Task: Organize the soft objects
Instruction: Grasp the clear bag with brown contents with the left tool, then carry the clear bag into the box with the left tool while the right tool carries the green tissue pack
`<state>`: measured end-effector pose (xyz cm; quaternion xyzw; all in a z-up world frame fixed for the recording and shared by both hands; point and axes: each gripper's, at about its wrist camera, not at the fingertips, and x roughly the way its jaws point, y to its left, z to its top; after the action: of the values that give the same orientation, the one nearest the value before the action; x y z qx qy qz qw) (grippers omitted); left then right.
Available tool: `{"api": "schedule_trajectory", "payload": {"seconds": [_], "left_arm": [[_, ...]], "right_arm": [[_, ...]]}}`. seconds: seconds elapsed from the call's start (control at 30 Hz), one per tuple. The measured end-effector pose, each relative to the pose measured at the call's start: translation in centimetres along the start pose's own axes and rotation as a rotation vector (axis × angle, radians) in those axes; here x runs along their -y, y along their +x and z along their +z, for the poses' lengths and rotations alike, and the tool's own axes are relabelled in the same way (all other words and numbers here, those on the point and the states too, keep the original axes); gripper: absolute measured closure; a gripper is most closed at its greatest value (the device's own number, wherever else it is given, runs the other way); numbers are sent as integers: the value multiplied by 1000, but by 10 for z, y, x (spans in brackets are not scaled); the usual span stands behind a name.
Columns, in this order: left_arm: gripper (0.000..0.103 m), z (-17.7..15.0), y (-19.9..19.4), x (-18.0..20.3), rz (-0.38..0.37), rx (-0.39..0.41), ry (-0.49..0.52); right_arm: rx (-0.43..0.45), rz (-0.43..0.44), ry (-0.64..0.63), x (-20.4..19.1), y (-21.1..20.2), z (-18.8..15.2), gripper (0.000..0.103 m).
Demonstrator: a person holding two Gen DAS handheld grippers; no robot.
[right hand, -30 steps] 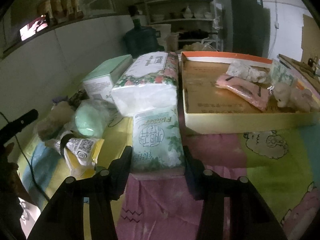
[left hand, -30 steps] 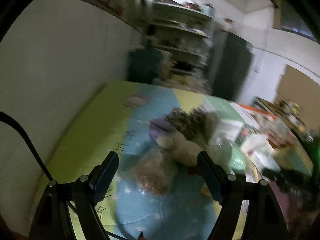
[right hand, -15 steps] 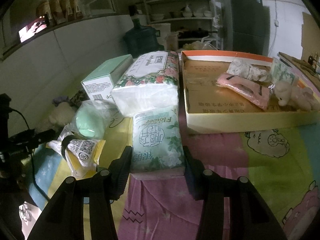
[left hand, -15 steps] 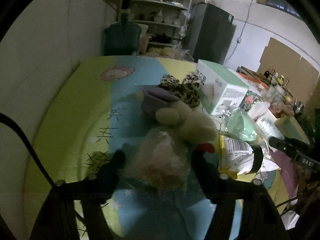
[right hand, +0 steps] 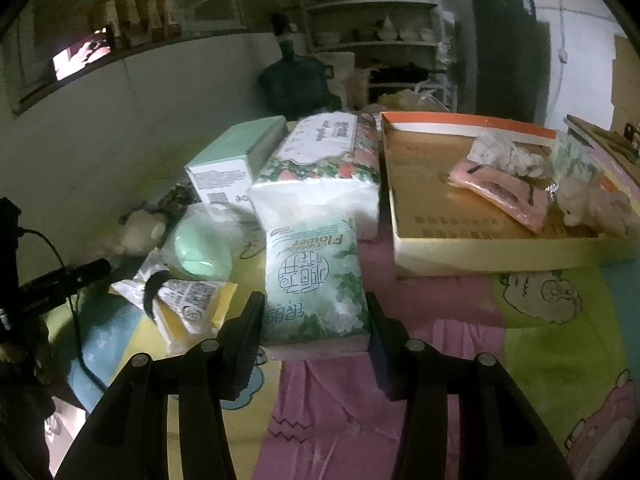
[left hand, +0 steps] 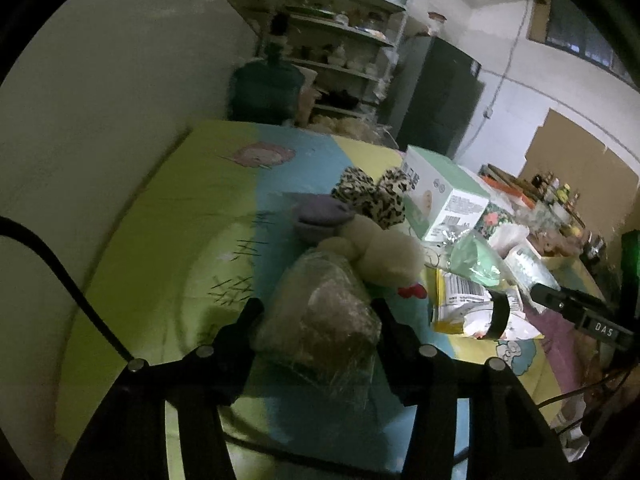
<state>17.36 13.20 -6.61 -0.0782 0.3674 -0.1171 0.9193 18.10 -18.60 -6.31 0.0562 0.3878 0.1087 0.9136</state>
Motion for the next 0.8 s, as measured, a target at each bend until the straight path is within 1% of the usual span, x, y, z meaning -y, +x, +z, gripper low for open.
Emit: {"api": "schedule_trajectory", "payload": {"seconds": [0.2,0.4,0.6,0.8], "left_arm": [[49,-2,-29,7,24,59,6],[49,8,-52,35,43,136,54],[49,18,-74,55,48,205,55],[49,21,-99,71,92,252,56]], "right_arm": [[26,13,-11,-5,-11,1,54],[60,27,-13,-5,-24,5,54],[106,38,-17,-1,-40,11,54],[153,74,-26,1,-55,15,54]]}}
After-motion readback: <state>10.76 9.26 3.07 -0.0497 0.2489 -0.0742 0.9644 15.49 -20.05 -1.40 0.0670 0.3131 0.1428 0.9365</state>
